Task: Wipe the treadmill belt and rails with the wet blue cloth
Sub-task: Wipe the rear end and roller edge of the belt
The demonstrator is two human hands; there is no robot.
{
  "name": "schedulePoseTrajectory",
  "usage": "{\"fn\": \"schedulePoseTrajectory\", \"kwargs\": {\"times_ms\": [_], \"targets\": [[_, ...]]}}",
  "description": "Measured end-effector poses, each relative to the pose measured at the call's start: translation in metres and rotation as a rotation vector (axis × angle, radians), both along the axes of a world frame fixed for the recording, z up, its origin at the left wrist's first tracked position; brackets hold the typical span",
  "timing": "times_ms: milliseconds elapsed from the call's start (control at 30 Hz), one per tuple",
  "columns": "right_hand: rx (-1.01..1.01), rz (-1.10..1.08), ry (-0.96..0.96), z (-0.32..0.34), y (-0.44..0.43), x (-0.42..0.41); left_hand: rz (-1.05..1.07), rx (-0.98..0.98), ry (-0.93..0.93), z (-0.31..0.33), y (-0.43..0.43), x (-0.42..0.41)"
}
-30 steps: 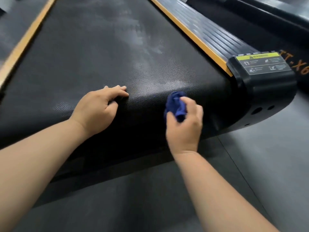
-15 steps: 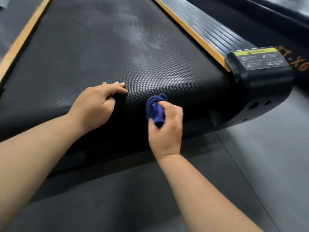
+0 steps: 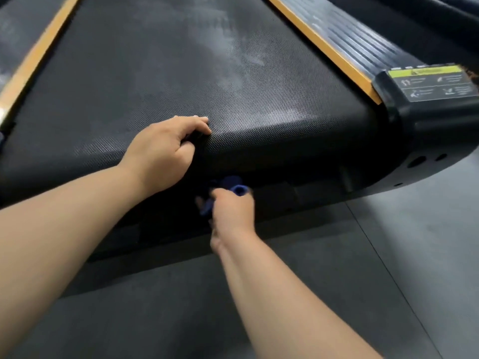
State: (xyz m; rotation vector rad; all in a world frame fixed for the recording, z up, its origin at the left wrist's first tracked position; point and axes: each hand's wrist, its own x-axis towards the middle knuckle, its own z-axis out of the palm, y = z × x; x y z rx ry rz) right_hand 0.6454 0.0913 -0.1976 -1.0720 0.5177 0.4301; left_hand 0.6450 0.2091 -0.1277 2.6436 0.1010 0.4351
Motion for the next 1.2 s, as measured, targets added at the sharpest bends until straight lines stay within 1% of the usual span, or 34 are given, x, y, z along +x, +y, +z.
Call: {"fn": "schedulePoseTrajectory", "kwargs": {"times_ms": [33,67,100,133,200,233,267,300,400,467,533,567,600,633,667,733,767,800,900,967,1033,1067,1200], "targets": [[0.029,0.050,0.030,0.001,0.004,-0.006,-0.010,-0.016,0.008,0.001,0.001,0.001],[0.020,0.041,0.038,-0.001,0.003,-0.007,-0.022,-0.043,0.022,0.003,0.003,0.001],[-0.033,-0.034,0.010,-0.001,-0.002,-0.002,-0.035,-0.071,0.037,0.005,0.005,0.000],[-0.135,-0.155,-0.047,-0.002,-0.011,0.006,-0.046,-0.094,0.049,0.006,0.008,-0.002],[-0.392,-0.367,-0.164,0.000,-0.032,0.030,-0.066,-0.102,0.058,0.006,0.015,-0.009],[-0.458,-0.427,-0.183,0.005,-0.040,0.040,-0.078,-0.093,0.059,0.005,0.018,-0.013],[-0.466,-0.456,-0.168,0.011,-0.044,0.045,-0.087,-0.080,0.058,0.003,0.021,-0.018],[-0.437,-0.460,-0.142,0.014,-0.042,0.047,-0.091,-0.070,0.054,0.002,0.024,-0.021],[-0.281,-0.349,-0.051,0.017,-0.007,0.023,-0.110,-0.051,0.020,0.002,0.030,-0.024],[-0.162,-0.235,0.019,0.011,0.026,-0.007,-0.129,-0.029,0.005,0.002,0.032,-0.023],[-0.079,-0.106,0.085,0.009,0.046,-0.030,-0.140,-0.040,0.001,0.001,0.034,-0.022],[-0.053,-0.061,0.087,0.006,0.049,-0.035,-0.144,-0.056,0.007,0.002,0.036,-0.021],[-0.042,-0.041,0.057,0.004,0.046,-0.037,-0.155,-0.054,0.016,0.003,0.038,-0.022],[-0.070,-0.066,-0.020,0.004,0.037,-0.037,-0.171,-0.026,0.028,0.005,0.041,-0.022],[-0.165,-0.134,-0.147,0.002,0.024,-0.033,-0.190,0.026,0.039,0.006,0.046,-0.024],[-0.465,-0.302,-0.405,0.000,-0.005,-0.017,-0.217,0.139,0.055,0.006,0.059,-0.031],[-0.583,-0.359,-0.506,0.003,-0.015,-0.006,-0.227,0.170,0.056,0.004,0.064,-0.036],[-0.654,-0.389,-0.587,0.007,-0.021,0.003,-0.231,0.180,0.048,0.003,0.069,-0.040],[-0.701,-0.339,-0.743,0.005,-0.011,0.007,-0.245,0.218,-0.028,-0.005,0.071,-0.045],[-0.662,-0.251,-0.825,0.000,-0.004,-0.012,-0.296,0.330,-0.045,-0.008,0.062,-0.045],[-0.535,-0.110,-0.887,-0.006,-0.008,-0.025,-0.405,0.463,-0.036,-0.011,0.048,-0.043],[-0.443,-0.044,-0.868,-0.007,-0.013,-0.025,-0.464,0.514,-0.042,-0.013,0.040,-0.040],[-0.033,0.118,-0.666,0.001,-0.049,-0.001,-0.634,0.641,-0.104,-0.014,0.008,-0.015]]}}
